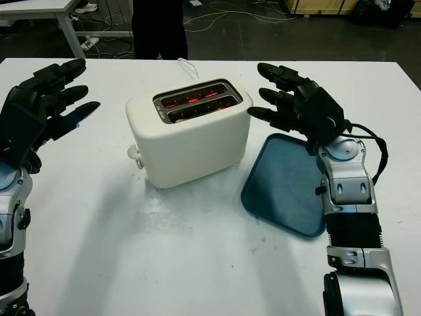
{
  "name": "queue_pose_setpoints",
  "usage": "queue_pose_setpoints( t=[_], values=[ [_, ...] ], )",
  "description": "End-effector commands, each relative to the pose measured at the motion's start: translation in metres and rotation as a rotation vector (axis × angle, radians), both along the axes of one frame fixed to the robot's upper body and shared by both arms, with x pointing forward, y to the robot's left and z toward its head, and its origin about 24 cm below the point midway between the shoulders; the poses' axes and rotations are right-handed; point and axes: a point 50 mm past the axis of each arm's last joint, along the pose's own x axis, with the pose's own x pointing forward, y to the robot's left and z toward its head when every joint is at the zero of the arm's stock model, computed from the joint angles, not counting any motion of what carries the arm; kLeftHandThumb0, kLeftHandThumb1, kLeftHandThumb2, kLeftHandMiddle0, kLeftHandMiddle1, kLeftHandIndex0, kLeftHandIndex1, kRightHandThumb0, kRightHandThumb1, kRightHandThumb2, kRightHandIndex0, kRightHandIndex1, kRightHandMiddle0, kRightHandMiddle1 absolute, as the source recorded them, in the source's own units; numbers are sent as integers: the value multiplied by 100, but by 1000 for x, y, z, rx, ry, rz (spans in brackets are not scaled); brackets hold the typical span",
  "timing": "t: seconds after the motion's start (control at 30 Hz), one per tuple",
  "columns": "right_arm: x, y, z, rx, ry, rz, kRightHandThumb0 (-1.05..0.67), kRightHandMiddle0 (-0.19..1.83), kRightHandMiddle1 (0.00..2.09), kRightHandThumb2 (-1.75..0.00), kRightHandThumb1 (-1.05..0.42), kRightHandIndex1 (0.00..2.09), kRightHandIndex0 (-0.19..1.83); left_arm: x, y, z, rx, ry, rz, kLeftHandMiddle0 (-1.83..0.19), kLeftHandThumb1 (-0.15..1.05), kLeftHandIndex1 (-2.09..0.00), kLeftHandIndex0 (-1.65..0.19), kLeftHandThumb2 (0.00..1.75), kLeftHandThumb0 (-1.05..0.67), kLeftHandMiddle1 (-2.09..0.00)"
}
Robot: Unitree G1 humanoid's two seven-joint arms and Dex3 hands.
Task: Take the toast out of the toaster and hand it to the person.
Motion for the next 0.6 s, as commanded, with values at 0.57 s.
queue_pose_setpoints(
  t=[0.57],
  values=[
    [1, 1, 6, 7, -32, 9, -37, 41, 0, 0, -81, 2, 46, -1, 1, 2, 9, -10, 6, -42, 92, 0, -48, 12, -62, -26]
  ],
)
